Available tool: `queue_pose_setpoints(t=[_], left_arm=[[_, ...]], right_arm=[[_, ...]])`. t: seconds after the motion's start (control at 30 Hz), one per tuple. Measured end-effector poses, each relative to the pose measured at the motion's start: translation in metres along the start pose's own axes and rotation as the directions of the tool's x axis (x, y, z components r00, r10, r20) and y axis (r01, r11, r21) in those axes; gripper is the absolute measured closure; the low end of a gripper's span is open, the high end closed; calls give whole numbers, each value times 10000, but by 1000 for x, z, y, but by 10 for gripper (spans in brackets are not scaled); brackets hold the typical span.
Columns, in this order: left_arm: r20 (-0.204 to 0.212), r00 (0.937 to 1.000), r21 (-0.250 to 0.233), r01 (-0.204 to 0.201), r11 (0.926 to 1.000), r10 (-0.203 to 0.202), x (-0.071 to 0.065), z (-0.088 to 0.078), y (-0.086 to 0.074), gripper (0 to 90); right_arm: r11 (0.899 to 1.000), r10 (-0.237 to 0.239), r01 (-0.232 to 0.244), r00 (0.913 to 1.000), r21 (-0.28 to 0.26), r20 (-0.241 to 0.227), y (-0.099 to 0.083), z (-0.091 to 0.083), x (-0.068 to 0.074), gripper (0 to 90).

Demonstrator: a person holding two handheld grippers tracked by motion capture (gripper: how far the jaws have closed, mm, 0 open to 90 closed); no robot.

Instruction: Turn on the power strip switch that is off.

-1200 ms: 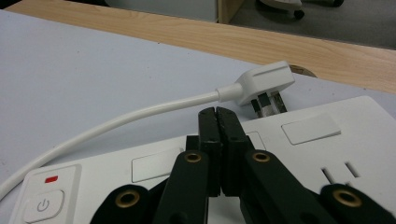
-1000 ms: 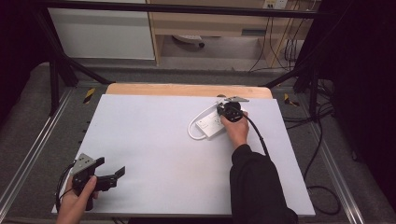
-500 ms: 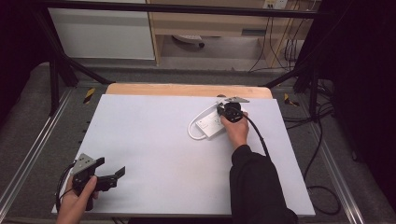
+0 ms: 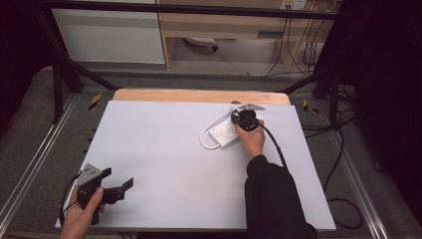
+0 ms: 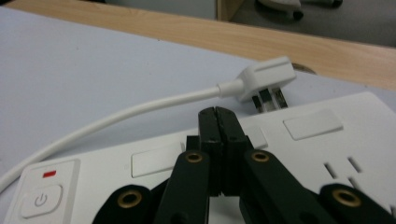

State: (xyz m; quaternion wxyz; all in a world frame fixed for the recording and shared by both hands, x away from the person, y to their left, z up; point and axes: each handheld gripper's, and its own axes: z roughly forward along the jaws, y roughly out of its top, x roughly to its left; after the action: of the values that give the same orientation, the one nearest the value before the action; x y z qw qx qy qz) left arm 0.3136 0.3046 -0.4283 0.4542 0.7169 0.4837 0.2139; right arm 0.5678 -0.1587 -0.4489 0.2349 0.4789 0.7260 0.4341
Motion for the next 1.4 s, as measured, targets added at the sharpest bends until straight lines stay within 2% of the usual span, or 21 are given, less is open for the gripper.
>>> queue_pose_setpoints(t=[0.93,1.4], left_arm=[[9,10000,0,7,10000,-7,1,0,0,65],[-5,10000,7,24,10000,-24,1,-1,0,65]], right_arm=[[9998,135,-135,9999,139,-10,3,1,0,900],[9998,58,-60,10000,176,80,4,-2,-3,900]])
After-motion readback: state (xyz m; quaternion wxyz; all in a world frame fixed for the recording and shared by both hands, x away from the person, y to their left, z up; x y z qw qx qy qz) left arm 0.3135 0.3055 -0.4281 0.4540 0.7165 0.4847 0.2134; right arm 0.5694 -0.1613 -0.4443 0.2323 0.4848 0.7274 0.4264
